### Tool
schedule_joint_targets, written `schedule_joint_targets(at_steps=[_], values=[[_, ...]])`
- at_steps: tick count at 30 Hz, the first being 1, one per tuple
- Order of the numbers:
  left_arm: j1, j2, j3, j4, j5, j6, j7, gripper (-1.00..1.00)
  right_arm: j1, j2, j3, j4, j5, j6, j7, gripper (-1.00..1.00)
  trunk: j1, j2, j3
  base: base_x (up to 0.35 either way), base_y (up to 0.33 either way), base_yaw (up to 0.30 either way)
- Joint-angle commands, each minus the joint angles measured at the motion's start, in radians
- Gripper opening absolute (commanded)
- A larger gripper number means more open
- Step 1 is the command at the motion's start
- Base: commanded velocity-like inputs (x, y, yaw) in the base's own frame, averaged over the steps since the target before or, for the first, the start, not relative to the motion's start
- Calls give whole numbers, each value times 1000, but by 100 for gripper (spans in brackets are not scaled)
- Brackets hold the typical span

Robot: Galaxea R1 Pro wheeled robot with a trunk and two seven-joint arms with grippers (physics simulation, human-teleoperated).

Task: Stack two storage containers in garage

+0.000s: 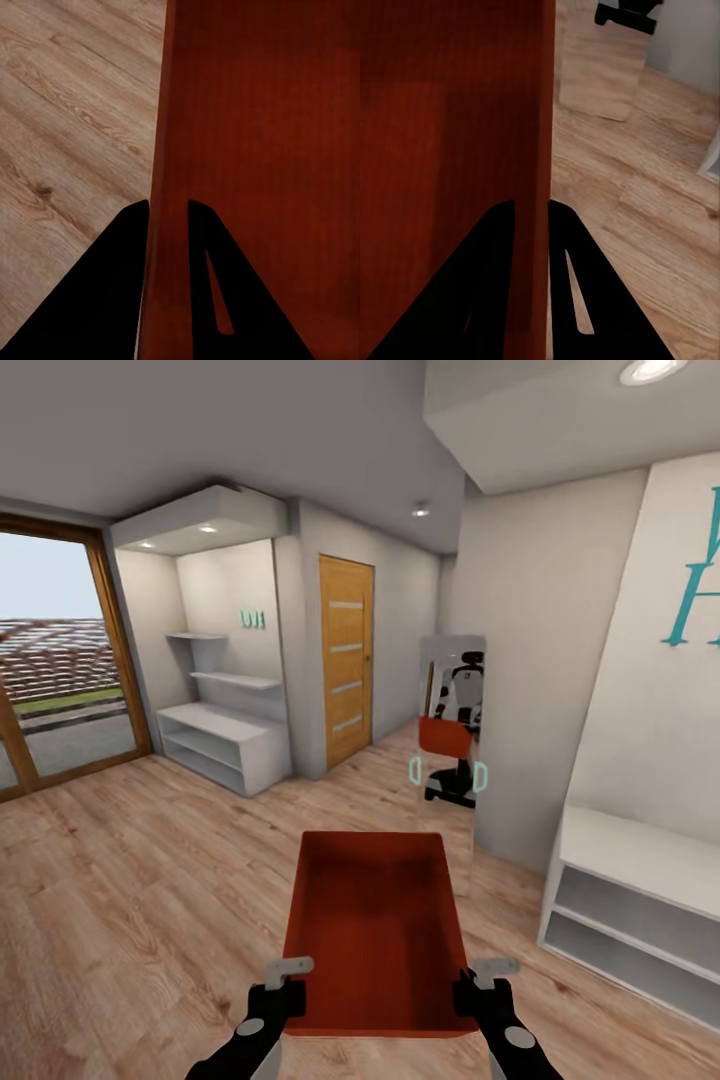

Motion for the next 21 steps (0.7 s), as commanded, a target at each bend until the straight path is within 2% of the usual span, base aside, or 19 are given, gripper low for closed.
schedule_joint_targets(at_steps=[1, 11, 21], values=[[-1, 0, 2, -42, -8, -3, 7, -100, 0, 0, 13, 4, 3, -2, 7, -100, 1, -1, 0, 327, 0, 0], [-1, 0, 2, -42, -8, -3, 7, -100, 0, 0, 13, 4, 3, -1, 7, -100, 1, -1, 0, 327, 5, 20], [-1, 0, 2, -42, -8, -3, 7, -100, 0, 0, 13, 4, 3, -1, 7, -100, 1, -1, 0, 327, 66, 263]])
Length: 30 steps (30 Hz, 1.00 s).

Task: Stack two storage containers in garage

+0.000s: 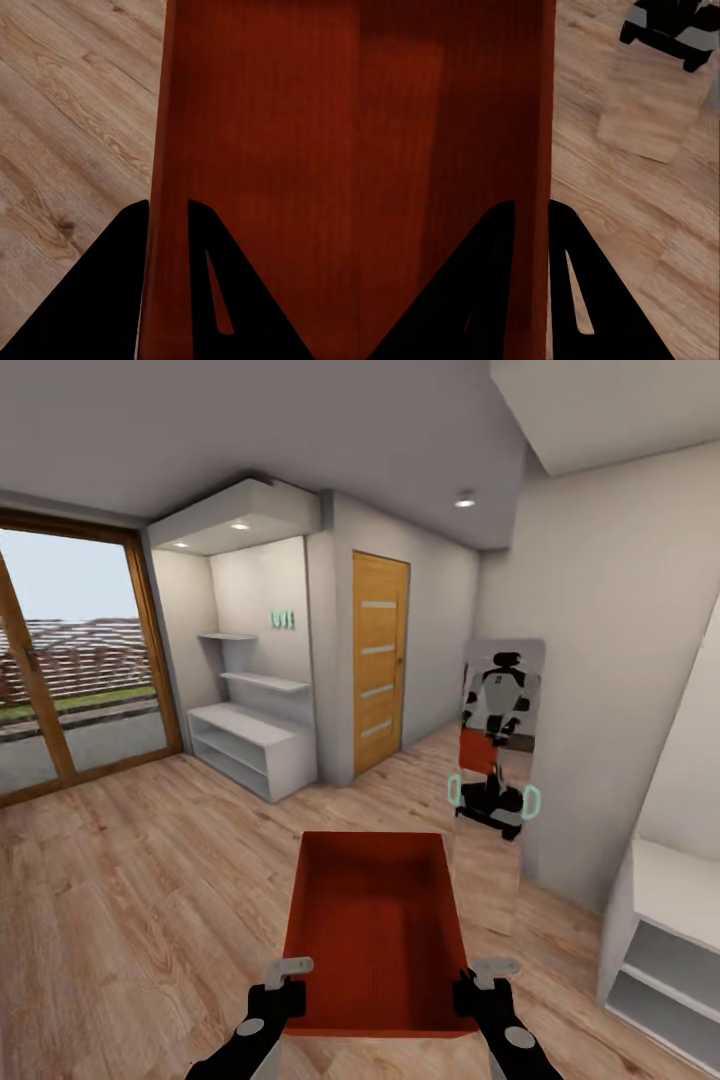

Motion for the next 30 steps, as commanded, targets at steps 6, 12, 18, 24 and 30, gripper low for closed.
schedule_joint_targets(at_steps=[6, 12, 18, 24, 30], values=[[-1, -1, 1, -42, -7, -3, 7, -100, 1, 0, 12, 3, 3, -2, 7, -100, 1, -1, 0, 327, 71, 219], [-2, -1, 1, -42, -7, -3, 7, -100, 1, 0, 12, 3, 3, -2, 7, -100, 1, -1, 0, 327, 75, 18], [-1, -1, 1, -42, -5, -3, 7, -100, 1, 0, 12, 3, 3, -2, 7, -100, 1, -1, 0, 326, 96, 0], [-1, -1, 1, -42, -5, -3, 7, -100, 1, 0, 12, 3, 3, -2, 7, -100, 1, -1, 0, 323, 101, 0], [-1, 0, 1, -42, -5, -3, 7, -100, 1, 0, 12, 3, 3, -2, 7, -100, 1, -1, 0, 323, 102, 0]])
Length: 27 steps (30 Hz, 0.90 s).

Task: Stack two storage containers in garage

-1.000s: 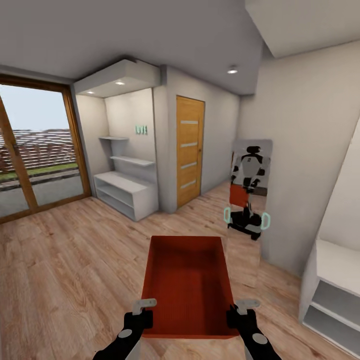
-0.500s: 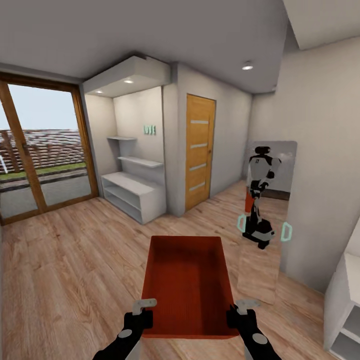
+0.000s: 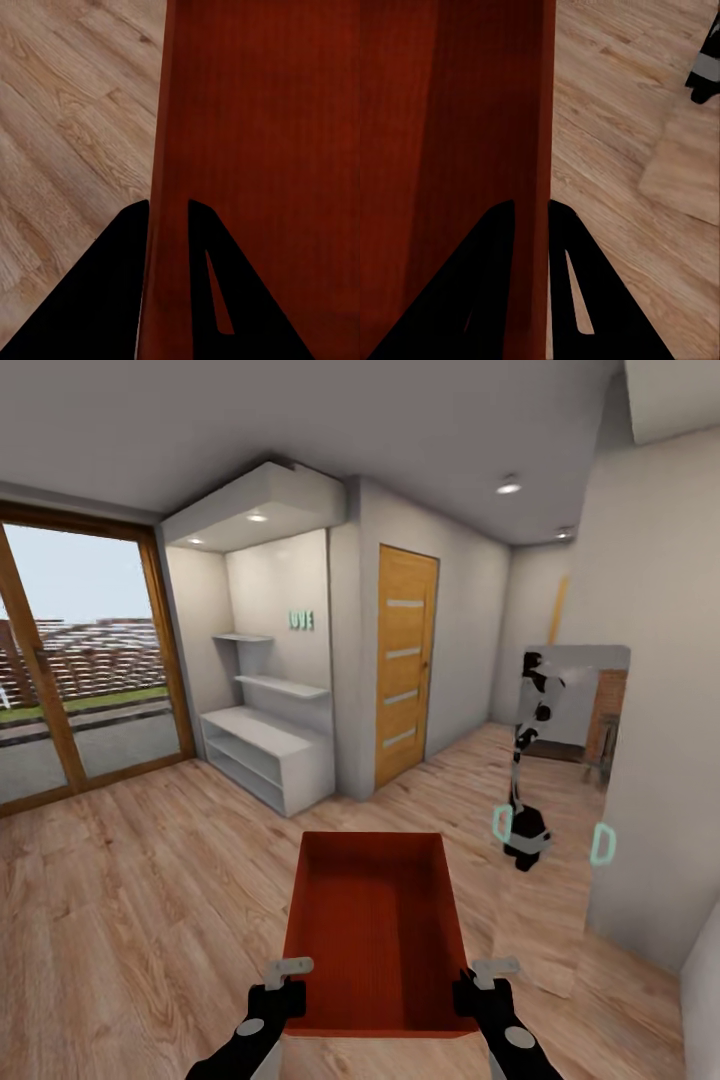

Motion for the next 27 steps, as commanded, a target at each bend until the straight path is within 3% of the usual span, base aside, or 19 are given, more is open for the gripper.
schedule_joint_targets(at_steps=[1, 11, 27], values=[[-1, -1, 3, -42, -8, -3, 7, -100, 0, 0, 12, 3, 3, -2, 7, -100, 1, -1, 0, 323, 102, 0], [-1, 0, 3, -42, -8, -3, 6, -100, 0, 0, 12, 3, 3, -2, 7, -100, 1, -1, 0, 319, 116, -28], [-1, 0, 3, -42, -8, -3, 7, -100, 0, 0, 12, 3, 3, -2, 7, -100, 1, -1, 0, 293, 195, -238]])
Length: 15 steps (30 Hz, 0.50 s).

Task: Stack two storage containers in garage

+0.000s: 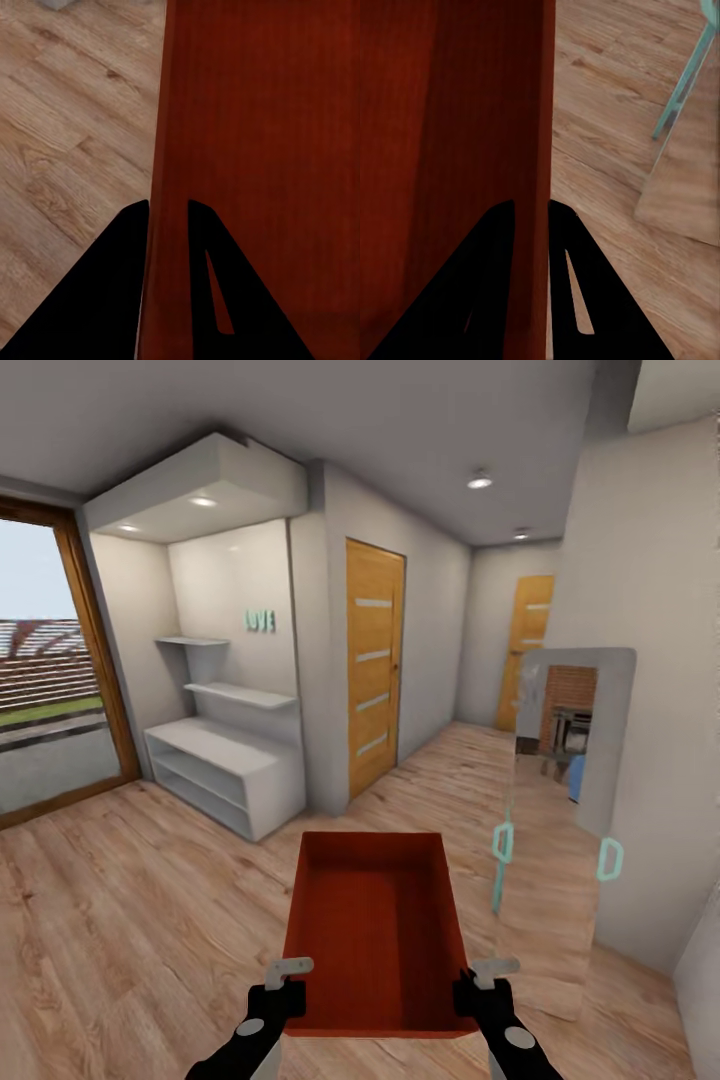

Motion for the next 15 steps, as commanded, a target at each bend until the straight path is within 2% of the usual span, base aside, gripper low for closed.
schedule_joint_targets(at_steps=[1, 6, 15], values=[[-1, 0, 3, -43, -8, -3, 8, -100, 0, 0, 12, 4, 3, -2, 7, -100, 1, -1, 0, 289, 182, -198], [-1, 0, 3, -43, -7, -3, 7, -100, 0, 0, 12, 4, 3, -2, 7, -100, 1, -1, 0, 289, 186, -164], [-1, 0, 3, -43, -6, -3, 8, -100, 0, 0, 12, 4, 3, -2, 7, -100, 1, -1, 0, 288, 207, -13]])
